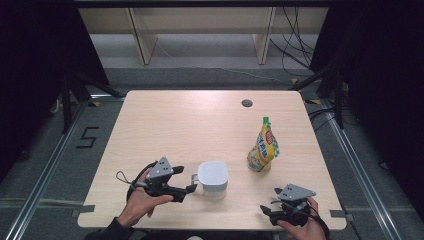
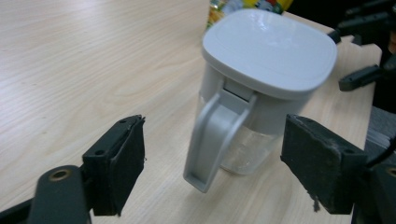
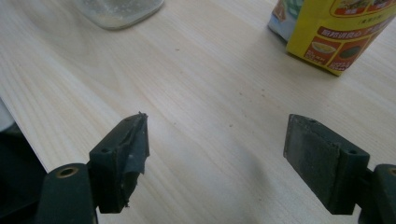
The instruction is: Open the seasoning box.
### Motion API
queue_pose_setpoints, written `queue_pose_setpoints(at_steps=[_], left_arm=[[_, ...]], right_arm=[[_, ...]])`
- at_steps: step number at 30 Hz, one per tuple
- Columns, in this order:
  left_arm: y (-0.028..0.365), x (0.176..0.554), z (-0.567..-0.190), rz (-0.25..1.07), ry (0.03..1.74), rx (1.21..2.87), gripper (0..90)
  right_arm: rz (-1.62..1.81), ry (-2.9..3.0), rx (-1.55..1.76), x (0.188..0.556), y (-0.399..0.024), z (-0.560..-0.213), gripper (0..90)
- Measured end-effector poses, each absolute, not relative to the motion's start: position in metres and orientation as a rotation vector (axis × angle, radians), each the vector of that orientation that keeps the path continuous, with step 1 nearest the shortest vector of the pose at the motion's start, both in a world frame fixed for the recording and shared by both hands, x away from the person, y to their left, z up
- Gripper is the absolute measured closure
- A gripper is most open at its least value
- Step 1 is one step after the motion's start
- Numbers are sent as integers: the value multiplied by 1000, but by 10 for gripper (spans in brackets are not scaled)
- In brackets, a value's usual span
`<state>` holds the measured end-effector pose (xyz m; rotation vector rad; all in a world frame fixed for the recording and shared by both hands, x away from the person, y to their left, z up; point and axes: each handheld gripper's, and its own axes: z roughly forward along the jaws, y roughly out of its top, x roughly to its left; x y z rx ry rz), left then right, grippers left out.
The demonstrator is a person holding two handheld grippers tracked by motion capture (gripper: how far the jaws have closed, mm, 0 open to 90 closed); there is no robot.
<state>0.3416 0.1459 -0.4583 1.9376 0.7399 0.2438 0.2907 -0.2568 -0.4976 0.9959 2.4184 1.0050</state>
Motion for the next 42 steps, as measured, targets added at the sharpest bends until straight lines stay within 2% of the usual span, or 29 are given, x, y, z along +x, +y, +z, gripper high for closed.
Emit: queue_pose_setpoints(at_steps=[4,6,8,9,11,14,17,26,38,42], left_arm=[[149,342,-452,236,751,1923,201],[149,341,-448,236,768,1902,252],[151,340,-443,232,741,1874,375],[151,339,-442,226,720,1859,480],[149,338,-439,257,658,1859,618],[146,337,-436,292,620,1866,774],[142,338,-432,301,611,1870,879],[129,344,-432,281,601,1893,891],[125,347,-435,301,602,1925,890],[125,347,-436,290,615,1911,890]], right_arm=[[1009,2414,994,291,-256,-498,226],[1009,2412,1002,290,-255,-498,225],[1002,2412,991,290,-257,-498,219],[999,2413,991,291,-257,-498,217],[1006,2406,996,291,-258,-498,217],[1011,2406,1015,291,-256,-499,219],[1002,2426,1010,293,-255,-500,221],[1006,2432,1020,294,-252,-499,225],[1042,2420,995,292,-250,-498,280],[1099,2372,1001,294,-250,-495,244]])
